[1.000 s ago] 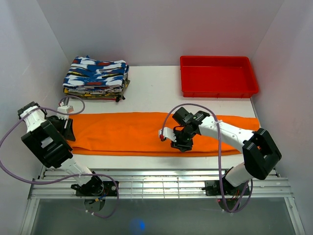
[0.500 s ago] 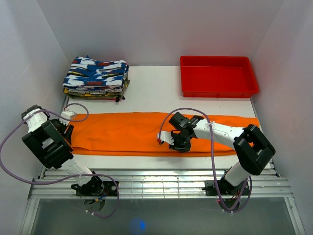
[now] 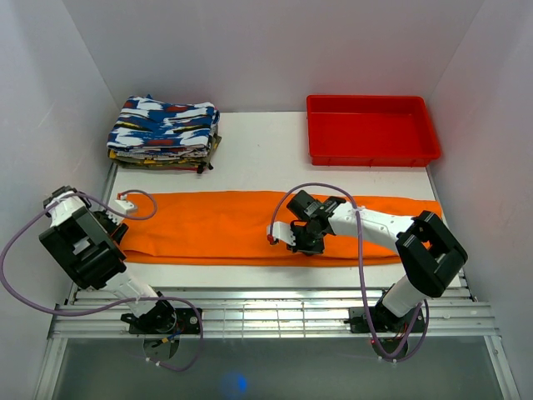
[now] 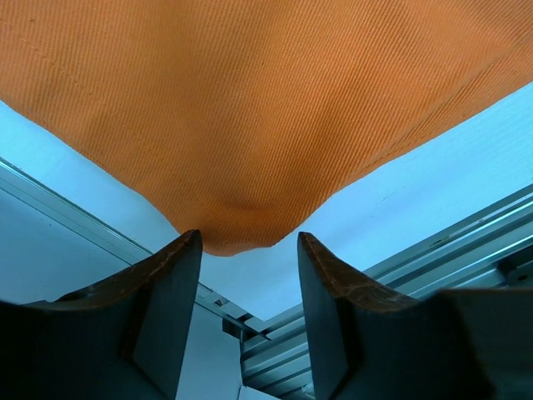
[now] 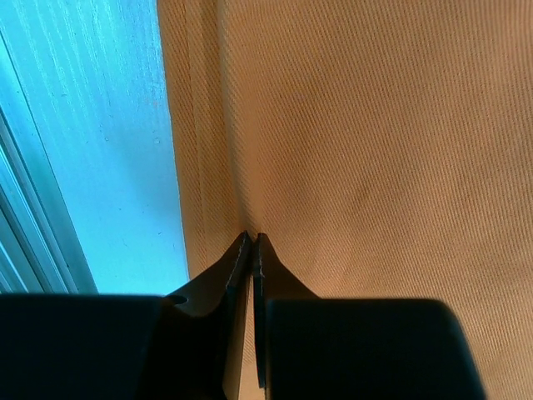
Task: Fold and stack the trousers
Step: Fold the trousers
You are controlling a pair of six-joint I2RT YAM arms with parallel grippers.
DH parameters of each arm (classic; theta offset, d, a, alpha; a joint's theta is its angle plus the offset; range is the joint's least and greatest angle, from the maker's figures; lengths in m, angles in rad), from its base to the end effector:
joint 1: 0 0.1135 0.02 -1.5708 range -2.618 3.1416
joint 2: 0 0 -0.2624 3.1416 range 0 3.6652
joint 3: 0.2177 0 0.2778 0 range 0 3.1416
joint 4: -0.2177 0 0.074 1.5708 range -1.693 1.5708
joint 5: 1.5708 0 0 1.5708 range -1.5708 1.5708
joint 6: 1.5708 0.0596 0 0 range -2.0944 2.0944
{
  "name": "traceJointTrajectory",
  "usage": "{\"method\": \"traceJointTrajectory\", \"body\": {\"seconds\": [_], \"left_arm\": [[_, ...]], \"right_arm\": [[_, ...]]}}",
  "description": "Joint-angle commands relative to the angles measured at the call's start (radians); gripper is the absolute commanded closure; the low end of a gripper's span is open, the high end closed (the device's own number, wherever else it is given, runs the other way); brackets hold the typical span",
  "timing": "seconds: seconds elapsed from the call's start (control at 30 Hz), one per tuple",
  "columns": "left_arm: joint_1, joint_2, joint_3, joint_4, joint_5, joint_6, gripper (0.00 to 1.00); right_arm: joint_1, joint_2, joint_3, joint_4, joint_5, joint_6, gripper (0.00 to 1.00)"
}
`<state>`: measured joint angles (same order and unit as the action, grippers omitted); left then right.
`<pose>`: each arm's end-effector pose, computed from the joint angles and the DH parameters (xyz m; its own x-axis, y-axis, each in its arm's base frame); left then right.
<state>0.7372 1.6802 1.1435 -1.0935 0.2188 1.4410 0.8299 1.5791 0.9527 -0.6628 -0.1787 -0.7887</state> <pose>0.2342 0.1952 0.1553 -0.7558 0.6212 -0.2072 0.6467 0.7578 -0.0869 0.2041 0.2388 0.1381 0.0818 -0.9449 -0.3170 -0.9952 -0.0604 -0.0768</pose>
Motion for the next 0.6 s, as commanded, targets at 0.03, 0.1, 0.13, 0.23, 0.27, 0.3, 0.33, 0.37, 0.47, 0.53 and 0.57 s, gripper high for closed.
{"method": "traceJointTrajectory", "body": {"seconds": [0.03, 0.1, 0.13, 0.23, 0.27, 0.3, 0.33, 0.37, 0.47, 0.53, 0.57], "left_arm": [[0.005, -0.06, -0.043, 0.072, -0.024, 0.035, 0.43], [0.005, -0.065, -0.051, 0.113, -0.024, 0.016, 0.46], [0.004, -0.066, -0.054, 0.127, -0.03, 0.007, 0.46], [0.005, -0.076, -0.065, 0.179, -0.044, -0.028, 0.39], [0.005, -0.076, -0.076, 0.181, -0.048, -0.03, 0.38], [0.005, -0.08, -0.085, 0.185, -0.053, -0.031, 0.37], [0.005, -0.083, -0.091, 0.188, -0.053, -0.031, 0.36], [0.005, -0.086, -0.1, 0.193, -0.055, -0.031, 0.35], [0.005, -0.091, -0.128, 0.214, -0.065, -0.042, 0.33], [0.004, -0.088, -0.143, 0.225, -0.071, -0.051, 0.33], [0.005, -0.085, -0.148, 0.231, -0.076, -0.057, 0.32]], "right_arm": [[0.005, 0.004, 0.044, -0.02, -0.024, 0.002, 0.92], [0.005, 0.002, 0.05, -0.023, -0.025, 0.002, 0.92], [0.005, 0.002, 0.06, -0.026, -0.028, 0.002, 0.92], [0.005, 0.004, 0.078, -0.038, -0.039, 0.002, 0.92], [0.006, 0.004, 0.089, -0.044, -0.042, 0.003, 0.92], [0.006, 0.005, 0.093, -0.047, -0.045, 0.002, 0.92], [0.005, 0.007, 0.096, -0.052, -0.05, 0.002, 0.92], [0.005, 0.009, 0.103, -0.058, -0.053, 0.0, 0.92], [0.005, 0.001, 0.104, -0.073, -0.065, -0.009, 0.92], [0.005, -0.014, 0.101, -0.084, -0.071, -0.017, 0.92], [0.005, -0.017, 0.101, -0.09, -0.074, -0.02, 0.92]]}}
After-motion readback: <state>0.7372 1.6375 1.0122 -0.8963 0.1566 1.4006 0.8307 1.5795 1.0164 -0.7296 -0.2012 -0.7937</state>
